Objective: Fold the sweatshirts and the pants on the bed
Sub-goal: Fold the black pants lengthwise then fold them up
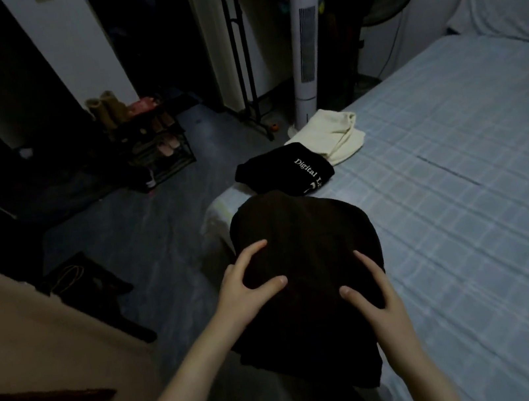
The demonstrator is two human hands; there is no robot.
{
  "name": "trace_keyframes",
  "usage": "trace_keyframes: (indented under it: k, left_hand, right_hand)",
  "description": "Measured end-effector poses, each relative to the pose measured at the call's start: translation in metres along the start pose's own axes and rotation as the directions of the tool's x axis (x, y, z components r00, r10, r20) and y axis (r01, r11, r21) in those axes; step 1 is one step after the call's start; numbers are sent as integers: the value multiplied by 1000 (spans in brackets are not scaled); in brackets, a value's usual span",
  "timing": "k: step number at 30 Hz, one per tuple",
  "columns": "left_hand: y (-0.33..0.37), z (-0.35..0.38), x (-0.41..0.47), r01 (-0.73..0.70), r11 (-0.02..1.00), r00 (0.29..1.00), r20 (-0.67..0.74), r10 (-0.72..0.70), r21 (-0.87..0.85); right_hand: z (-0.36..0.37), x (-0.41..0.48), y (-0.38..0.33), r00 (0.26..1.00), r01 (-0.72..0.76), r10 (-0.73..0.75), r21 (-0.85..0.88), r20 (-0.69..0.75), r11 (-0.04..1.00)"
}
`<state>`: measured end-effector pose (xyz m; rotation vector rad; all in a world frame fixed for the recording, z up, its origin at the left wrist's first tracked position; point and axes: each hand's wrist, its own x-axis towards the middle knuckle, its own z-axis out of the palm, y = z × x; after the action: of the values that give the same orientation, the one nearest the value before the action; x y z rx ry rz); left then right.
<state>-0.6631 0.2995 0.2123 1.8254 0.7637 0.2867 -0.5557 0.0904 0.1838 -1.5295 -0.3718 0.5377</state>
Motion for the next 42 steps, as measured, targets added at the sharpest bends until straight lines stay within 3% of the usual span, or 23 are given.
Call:
trace_keyframes:
  k: [13,26,34,42]
  left_hand:
    - [-35,-69,127,89,990,991,110,-77,-111]
    - [-4,-148,327,75,992,997,-14,-77,-100]
    - [2,-141,434,68,987,992,115,-51,-146]
    - [-8,-150,570,25,997,917,400,4,-68]
  right_hand:
    - [90,107,3,984,-155,147,-81,-99,985]
    - [173,333,-15,985,-153,150,24,88,988]
    - [178,413,-17,988,-148,148,9,-49,989]
    - [221,476,-5,922,-182,183,35,-341,983]
